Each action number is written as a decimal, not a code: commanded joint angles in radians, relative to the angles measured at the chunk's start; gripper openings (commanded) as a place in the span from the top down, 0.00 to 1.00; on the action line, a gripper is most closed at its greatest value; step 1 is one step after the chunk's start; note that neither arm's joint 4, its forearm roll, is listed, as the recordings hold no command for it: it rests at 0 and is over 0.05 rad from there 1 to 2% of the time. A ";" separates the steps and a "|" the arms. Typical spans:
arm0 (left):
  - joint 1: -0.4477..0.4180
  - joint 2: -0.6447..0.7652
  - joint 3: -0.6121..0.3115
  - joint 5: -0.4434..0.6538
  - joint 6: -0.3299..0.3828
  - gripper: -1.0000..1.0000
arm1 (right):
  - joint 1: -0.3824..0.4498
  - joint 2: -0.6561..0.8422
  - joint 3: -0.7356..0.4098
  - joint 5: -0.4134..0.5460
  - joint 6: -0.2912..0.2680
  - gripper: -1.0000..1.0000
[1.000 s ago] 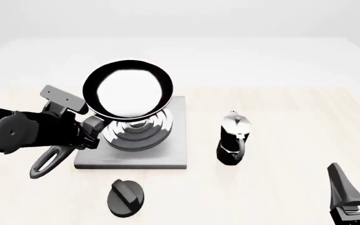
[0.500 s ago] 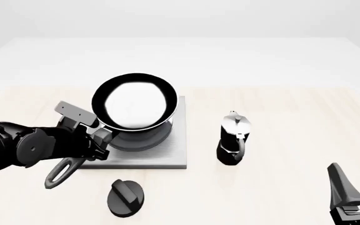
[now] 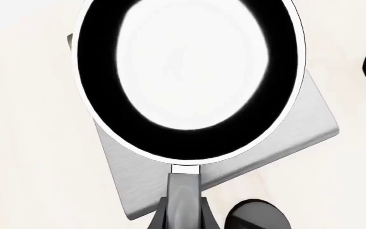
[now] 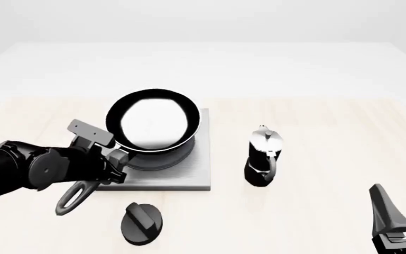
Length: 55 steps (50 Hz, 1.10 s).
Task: Turn on the stove and put the frying pan on it.
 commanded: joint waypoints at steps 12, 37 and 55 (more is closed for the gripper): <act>0.015 0.030 -0.041 -0.020 0.009 1.00 | 0.000 0.000 0.000 0.000 0.000 0.00; 0.019 -0.023 -0.139 0.163 0.027 0.00 | 0.000 0.000 0.000 0.000 0.000 0.00; 0.141 -0.084 -0.303 0.431 0.179 0.00 | 0.000 0.000 0.000 0.000 0.000 0.00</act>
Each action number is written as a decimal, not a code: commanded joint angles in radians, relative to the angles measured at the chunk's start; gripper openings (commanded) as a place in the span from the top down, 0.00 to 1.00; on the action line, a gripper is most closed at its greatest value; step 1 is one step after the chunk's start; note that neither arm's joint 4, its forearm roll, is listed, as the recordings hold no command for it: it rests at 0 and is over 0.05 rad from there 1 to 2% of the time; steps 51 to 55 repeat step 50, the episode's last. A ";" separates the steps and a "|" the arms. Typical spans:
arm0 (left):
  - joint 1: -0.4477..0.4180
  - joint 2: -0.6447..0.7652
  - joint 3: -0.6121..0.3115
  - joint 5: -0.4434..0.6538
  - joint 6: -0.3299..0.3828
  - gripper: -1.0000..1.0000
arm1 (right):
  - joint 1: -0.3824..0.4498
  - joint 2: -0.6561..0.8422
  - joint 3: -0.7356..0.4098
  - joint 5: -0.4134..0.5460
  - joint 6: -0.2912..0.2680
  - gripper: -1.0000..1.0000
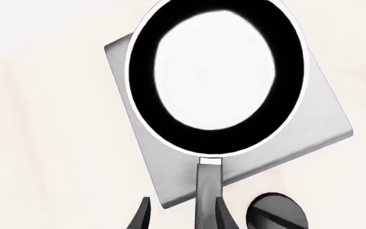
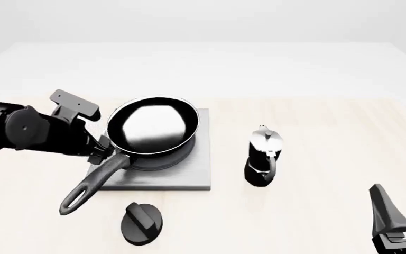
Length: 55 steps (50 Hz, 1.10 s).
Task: Turn on the stove and put the frying pan on it.
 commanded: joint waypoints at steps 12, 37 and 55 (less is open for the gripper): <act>0.036 -0.107 -0.192 0.213 0.048 0.00 | 0.000 0.000 0.000 0.000 0.000 0.00; -0.030 -0.215 -0.194 0.182 0.024 0.00 | 0.000 0.000 0.000 0.000 0.000 0.00; -0.140 -0.248 -0.236 0.176 0.013 0.00 | 0.000 0.000 0.000 0.000 0.000 0.00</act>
